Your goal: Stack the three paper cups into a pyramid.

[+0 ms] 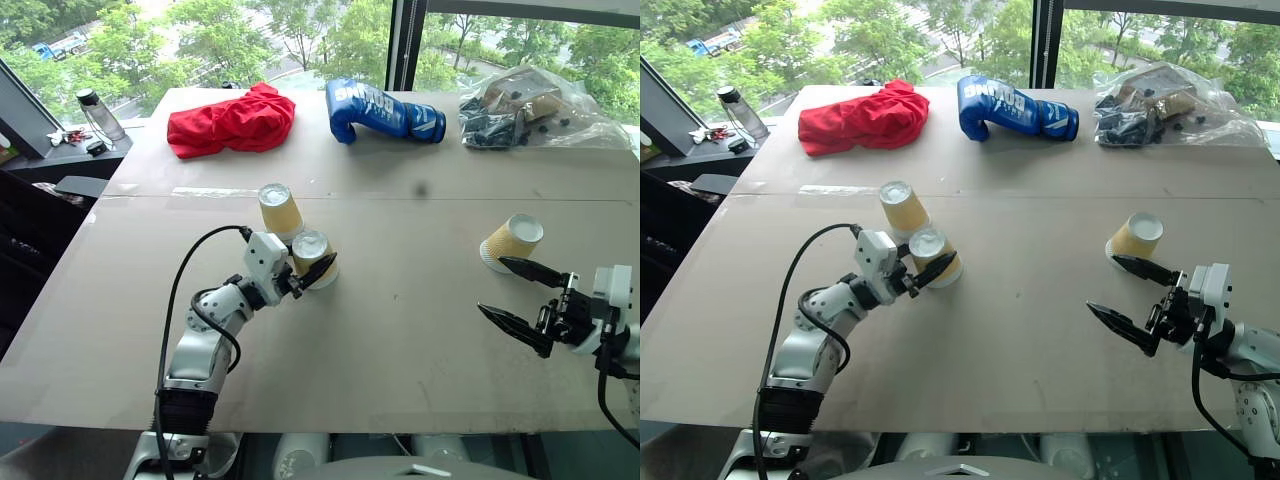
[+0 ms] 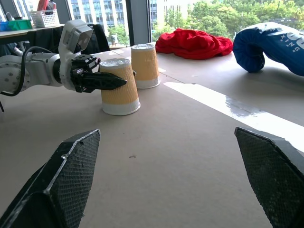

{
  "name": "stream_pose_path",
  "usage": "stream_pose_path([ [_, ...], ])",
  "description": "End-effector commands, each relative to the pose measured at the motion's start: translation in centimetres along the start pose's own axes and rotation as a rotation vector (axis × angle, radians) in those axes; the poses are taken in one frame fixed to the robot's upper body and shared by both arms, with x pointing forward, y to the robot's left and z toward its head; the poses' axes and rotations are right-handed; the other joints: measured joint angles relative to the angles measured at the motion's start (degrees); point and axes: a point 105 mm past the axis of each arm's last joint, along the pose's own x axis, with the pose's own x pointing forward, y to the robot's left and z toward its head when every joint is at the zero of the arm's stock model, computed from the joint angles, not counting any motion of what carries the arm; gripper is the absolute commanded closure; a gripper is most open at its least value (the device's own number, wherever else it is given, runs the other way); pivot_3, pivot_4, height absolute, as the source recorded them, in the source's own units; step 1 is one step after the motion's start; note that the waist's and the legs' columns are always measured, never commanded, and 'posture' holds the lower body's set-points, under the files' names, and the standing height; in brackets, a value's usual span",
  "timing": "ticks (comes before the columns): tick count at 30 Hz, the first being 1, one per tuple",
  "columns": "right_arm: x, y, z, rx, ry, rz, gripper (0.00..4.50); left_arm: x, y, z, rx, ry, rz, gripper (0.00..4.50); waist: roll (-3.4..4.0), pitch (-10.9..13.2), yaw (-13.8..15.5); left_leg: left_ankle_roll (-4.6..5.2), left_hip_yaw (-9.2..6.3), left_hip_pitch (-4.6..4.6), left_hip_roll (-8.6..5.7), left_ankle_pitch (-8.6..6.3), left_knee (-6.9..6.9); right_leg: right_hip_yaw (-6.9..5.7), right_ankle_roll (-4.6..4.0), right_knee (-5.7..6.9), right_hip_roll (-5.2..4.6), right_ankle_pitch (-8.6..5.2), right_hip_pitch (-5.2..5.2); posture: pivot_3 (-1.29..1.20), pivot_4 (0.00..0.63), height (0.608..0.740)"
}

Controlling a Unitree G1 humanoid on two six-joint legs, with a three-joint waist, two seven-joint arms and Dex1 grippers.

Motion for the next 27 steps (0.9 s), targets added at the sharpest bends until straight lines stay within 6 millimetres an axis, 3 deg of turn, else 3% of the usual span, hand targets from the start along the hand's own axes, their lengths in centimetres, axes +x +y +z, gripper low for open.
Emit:
stream_pose_path([
  [1, -0.1, -0.1, 1.5, -0.052, -0.025, -0.007, 0.0, 2.4, -0.8, 2.6, 0.039, -0.068, -0.056, 1.94, -0.01, 0.0, 0.38, 0.0, -0.03, -0.02, -0.02, 0.0, 0.02, -0.03, 0.0, 0.01, 0.0, 0.0, 0.0, 0.0, 0.15, 0.74],
  [11, 0.0, -1.0, 0.7, -0.103, -0.014, -0.122, 0.0, 10.6, -1.4, 2.9, 0.028, -0.03, -0.119, 1.94, -0.04, 0.02, 0.73, -0.01, -0.13, -0.09, -0.24, 0.01, 0.1, -0.12, 0.03, 0.02, 0.07, 0.0, -0.01, 0.0, 0.15, 0.74],
  [21, 0.5, -1.5, 0.8, -0.097, -0.042, -0.171, 0.0, 12.8, -2.2, 2.0, 0.037, -0.015, -0.159, 1.94, -0.06, 0.04, 0.8, -0.02, -0.13, -0.12, -0.23, 0.02, 0.08, -0.11, 0.1, 0.01, 0.08, -0.04, -0.03, 0.0, 0.15, 0.74],
  [22, 0.5, -1.5, 0.7, -0.097, -0.042, -0.173, 0.0, 12.8, -2.2, 2.1, 0.035, -0.024, -0.16, 1.12, -0.06, 0.04, 0.81, -0.02, -0.13, -0.12, -0.23, 0.02, 0.08, -0.11, 0.1, 0.0, 0.08, -0.04, -0.03, 0.0, 0.15, 0.74],
  [23, 0.5, -1.4, 0.7, -0.096, -0.042, -0.174, 0.0, 12.7, -2.3, 2.2, 0.033, -0.035, -0.171, 0.92, -0.06, 0.04, 0.81, -0.02, -0.13, -0.13, -0.23, 0.02, 0.09, -0.11, 0.1, 0.0, 0.08, -0.04, -0.04, 0.0, 0.15, 0.74],
  [25, 0.3, -1.4, 0.7, -0.098, -0.043, -0.178, 0.0, 12.4, -2.6, 2.8, 0.042, -0.056, -0.194, 0.02, -0.06, 0.04, 0.8, -0.02, -0.14, -0.13, -0.23, 0.02, 0.08, -0.12, 0.1, 0.0, 0.08, -0.04, -0.04, 0.0, 0.15, 0.74],
  [27, 0.2, -1.5, 0.6, -0.102, -0.041, -0.183, 0.0, 12.3, -2.7, 3.9, 0.068, -0.092, -0.195, 0.02, -0.06, 0.04, 0.8, -0.02, -0.14, -0.13, -0.23, 0.02, 0.08, -0.12, 0.1, 0.01, 0.08, -0.04, -0.04, 0.0, 0.15, 0.74],
])
